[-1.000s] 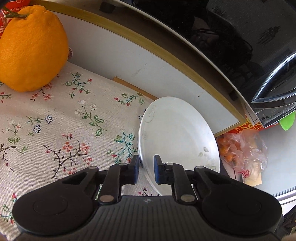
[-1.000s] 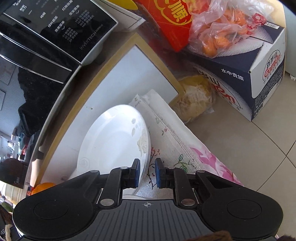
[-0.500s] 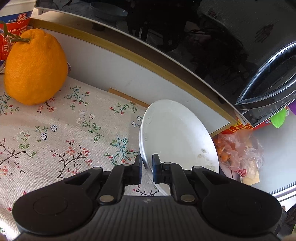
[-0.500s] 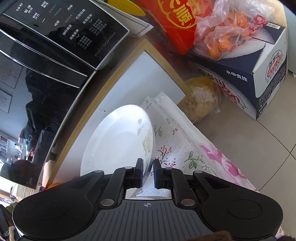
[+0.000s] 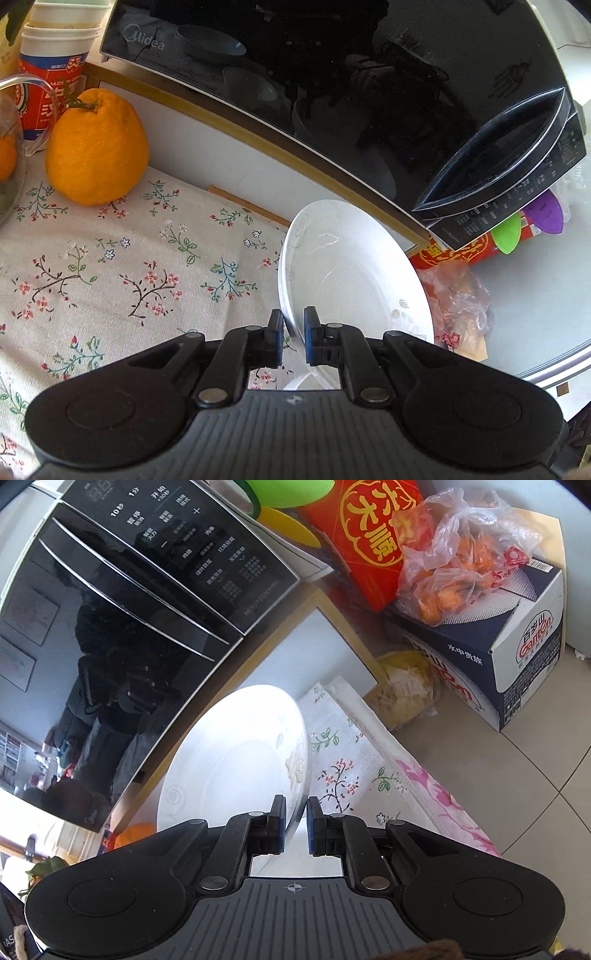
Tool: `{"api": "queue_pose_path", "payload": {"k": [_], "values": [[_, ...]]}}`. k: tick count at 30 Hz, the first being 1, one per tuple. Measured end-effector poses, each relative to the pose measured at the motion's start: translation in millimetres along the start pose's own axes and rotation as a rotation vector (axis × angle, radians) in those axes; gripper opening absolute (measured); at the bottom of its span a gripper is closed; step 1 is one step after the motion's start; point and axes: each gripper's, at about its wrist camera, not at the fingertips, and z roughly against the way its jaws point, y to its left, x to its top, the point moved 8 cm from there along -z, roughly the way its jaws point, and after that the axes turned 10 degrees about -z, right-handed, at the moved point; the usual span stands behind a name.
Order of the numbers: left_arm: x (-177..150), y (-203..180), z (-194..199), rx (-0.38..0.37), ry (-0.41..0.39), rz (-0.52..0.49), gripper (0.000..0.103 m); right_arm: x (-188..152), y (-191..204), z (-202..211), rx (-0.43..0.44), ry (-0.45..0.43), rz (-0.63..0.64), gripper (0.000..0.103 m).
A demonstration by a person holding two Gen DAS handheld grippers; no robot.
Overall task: Organize plates and bowls
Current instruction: 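Grasp the white plate rim with the left gripper and lift it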
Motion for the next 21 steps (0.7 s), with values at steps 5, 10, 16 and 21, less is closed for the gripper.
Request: {"api": "queue_pose_path", "payload": {"k": [5, 10, 16, 21], "values": [[-6, 2, 25, -0.004, -0.024, 0.004, 0.009, -15, 12, 25, 0.014, -0.003, 0.055, 0.012], [-21, 10, 59, 0.009, -0.045, 0.007, 0.009, -39, 30, 48, 0.032, 0.002, 0.127, 0.012], [-31, 29, 105, 0.029, -0.080, 0.023, 0.009, -77, 54, 73, 0.080, 0.037, 0.202, 0.013], [-42, 46, 146, 0.063, -0.104, 0.008, 0.009, -117, 69, 90, 0.113, 0.071, 0.272, 0.013]]}}
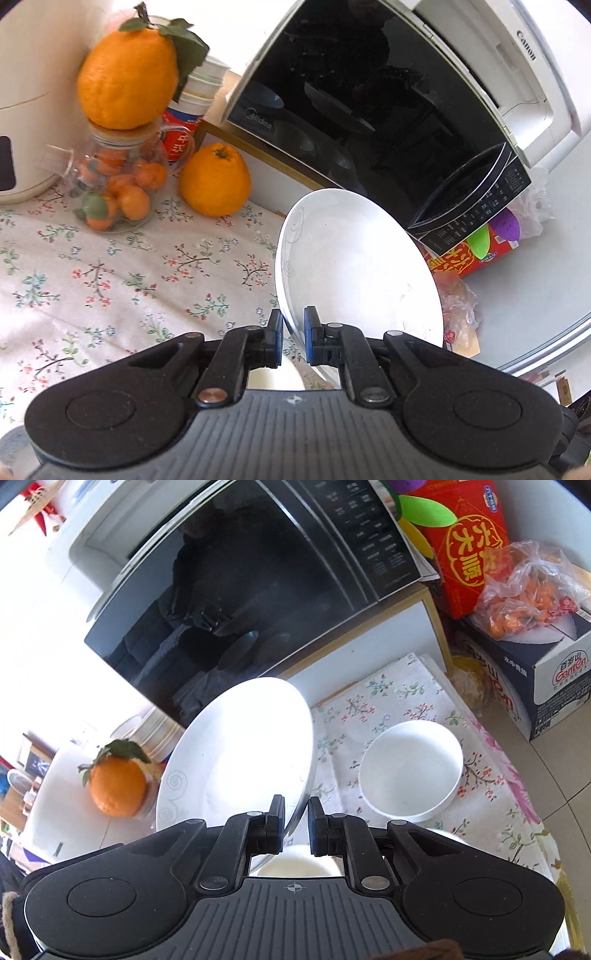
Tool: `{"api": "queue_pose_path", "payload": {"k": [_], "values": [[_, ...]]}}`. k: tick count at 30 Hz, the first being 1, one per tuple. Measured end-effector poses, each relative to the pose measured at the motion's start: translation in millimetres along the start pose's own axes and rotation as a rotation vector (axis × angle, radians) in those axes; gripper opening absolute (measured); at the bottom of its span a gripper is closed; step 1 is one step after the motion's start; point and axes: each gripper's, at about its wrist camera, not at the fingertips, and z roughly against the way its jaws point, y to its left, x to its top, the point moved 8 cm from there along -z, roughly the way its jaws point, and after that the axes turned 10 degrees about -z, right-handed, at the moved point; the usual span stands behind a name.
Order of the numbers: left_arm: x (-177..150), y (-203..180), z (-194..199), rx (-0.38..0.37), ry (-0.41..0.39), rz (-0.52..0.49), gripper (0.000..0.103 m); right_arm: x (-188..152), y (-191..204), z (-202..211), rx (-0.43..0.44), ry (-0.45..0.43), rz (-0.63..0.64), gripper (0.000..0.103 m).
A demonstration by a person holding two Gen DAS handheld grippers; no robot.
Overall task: Organize plates and bowls
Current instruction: 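Grasp the white plate rim with the left gripper and lift it, then carry the white plate with the left gripper onto the blue plate stack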
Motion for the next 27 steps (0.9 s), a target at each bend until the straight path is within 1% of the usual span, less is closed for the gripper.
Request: {"api": "queue_pose_path", "payload": {"k": [3, 8, 12, 17, 21, 27], "values": [[-9, 16, 24, 0.025, -0.011, -0.007, 0.009, -26, 14, 4, 0.014, 0.029, 0.043, 0.013], [-35, 49, 59, 0.057, -0.014, 0.008, 0.009, -78, 38, 9, -0.005, 0.071, 0.162, 0.013], [-61, 81, 76, 0.060, 0.014, 0.053, 0.009, -116, 51, 13, -0.012, 0.108, 0.242, 0.014], [-86, 110, 91, 0.054, 0.041, 0.082, 0.009, -156, 50, 8, -0.030, 0.180, 0.285, 0.014], [-101, 126, 100, 0.068, 0.062, 0.077, 0.009, -183, 52, 4, -0.056, 0.219, 0.326, 0.015], [-124, 139, 111, 0.092, 0.089, 0.060, 0.009, -210, 52, 9, -0.074, 0.241, 0.379, 0.015]]}}
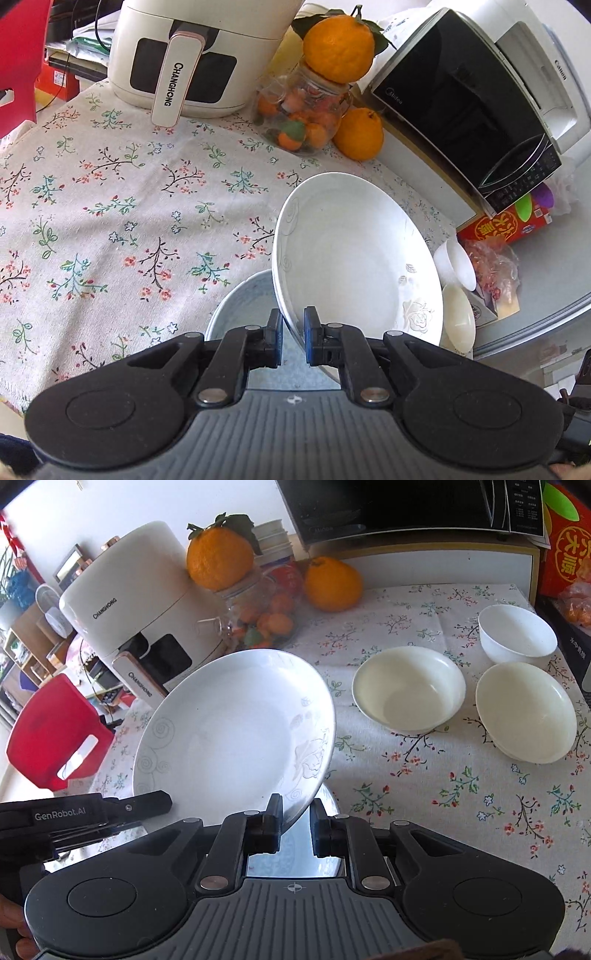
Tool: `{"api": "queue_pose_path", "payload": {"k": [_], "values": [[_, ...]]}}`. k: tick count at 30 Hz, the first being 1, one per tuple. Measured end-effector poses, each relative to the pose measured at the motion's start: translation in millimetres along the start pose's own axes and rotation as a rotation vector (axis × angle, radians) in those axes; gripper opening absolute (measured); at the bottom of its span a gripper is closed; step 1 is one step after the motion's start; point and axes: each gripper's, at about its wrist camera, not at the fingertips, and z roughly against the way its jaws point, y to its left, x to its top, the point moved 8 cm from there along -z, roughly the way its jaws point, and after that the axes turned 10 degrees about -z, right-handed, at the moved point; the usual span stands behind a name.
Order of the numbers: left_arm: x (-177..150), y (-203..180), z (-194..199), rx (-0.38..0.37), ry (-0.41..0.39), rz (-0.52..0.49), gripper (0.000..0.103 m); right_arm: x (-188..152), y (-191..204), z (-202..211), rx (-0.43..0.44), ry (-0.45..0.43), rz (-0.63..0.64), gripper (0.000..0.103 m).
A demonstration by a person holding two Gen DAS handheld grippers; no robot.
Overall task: Organize plates and bowls
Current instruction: 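Carry the white plate with the left gripper onto the blue plate stack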
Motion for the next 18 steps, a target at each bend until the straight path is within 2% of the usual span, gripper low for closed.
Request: {"api": "queue_pose_path", "payload": {"k": [10, 18], "values": [[-32, 6, -3, 0.050, 0.056, -0.071, 0.010, -33, -5, -6, -0.051, 0.046, 0.013, 0.015], [-41, 5, -3, 0.074, 0.063, -0.108, 0.011, -43, -7, -6, -0.068, 0.057, 0.016, 0.016]]}}
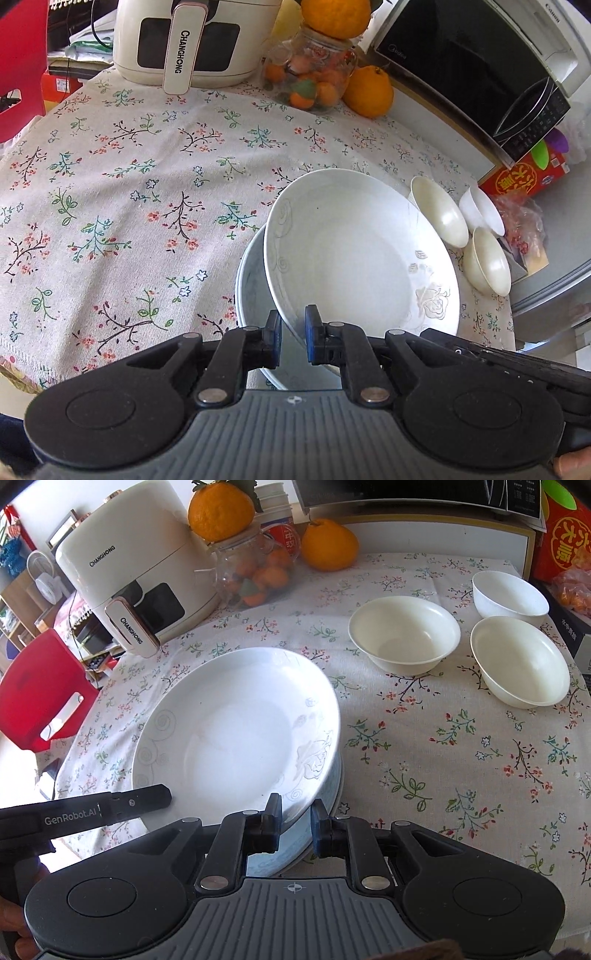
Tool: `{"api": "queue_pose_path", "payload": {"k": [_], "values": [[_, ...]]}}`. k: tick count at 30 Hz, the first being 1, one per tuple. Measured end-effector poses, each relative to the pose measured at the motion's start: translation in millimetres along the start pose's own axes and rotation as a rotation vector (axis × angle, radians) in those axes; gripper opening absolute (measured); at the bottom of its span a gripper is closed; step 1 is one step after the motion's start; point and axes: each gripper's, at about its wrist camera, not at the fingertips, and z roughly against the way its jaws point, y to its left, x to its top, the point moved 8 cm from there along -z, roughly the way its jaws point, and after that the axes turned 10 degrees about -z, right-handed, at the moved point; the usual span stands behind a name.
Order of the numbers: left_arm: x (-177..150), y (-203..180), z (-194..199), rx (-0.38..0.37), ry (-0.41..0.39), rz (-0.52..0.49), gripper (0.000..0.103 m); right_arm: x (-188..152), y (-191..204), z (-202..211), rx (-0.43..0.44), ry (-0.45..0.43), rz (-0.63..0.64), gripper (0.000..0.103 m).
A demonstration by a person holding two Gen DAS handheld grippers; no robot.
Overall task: Organize plates and bowls
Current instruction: 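Carry the white plate with the left gripper onto the blue plate stack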
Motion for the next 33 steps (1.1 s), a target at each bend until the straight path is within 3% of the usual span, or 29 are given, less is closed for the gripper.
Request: {"api": "queue_pose_path", "payload": {"k": [33], "values": [[-25, -2, 7, 0.065, 0.014, -0.090, 0.013, -25, 5, 2, -0.011, 0.049, 0.007, 0.018]]}}
